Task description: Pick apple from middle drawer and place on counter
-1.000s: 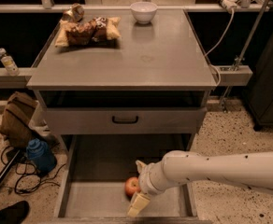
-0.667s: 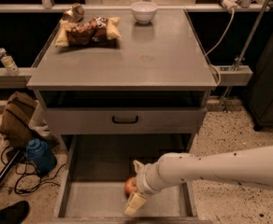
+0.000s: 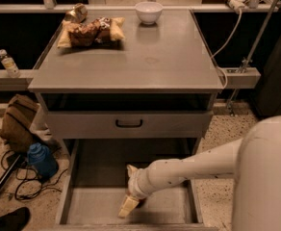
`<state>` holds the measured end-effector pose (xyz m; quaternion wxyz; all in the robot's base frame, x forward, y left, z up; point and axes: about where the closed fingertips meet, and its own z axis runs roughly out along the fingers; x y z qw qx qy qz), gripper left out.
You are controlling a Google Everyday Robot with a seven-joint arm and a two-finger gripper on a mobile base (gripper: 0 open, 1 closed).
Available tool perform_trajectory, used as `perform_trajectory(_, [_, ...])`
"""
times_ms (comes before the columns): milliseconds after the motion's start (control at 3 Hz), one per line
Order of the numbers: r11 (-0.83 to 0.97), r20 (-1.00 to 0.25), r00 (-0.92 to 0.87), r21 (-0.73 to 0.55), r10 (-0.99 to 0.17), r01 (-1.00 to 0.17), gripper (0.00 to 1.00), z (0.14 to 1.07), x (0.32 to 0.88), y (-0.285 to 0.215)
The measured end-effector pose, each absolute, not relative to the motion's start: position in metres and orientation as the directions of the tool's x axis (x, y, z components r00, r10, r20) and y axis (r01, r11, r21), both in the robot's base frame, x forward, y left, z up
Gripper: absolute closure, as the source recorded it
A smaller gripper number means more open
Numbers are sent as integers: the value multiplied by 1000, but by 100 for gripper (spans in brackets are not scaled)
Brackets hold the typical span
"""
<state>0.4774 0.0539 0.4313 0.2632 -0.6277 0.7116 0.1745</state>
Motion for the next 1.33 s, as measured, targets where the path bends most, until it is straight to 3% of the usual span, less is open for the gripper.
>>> perform_trajectory(1333, [144,-578,-54,-112,-814,-983,0,382,490,56])
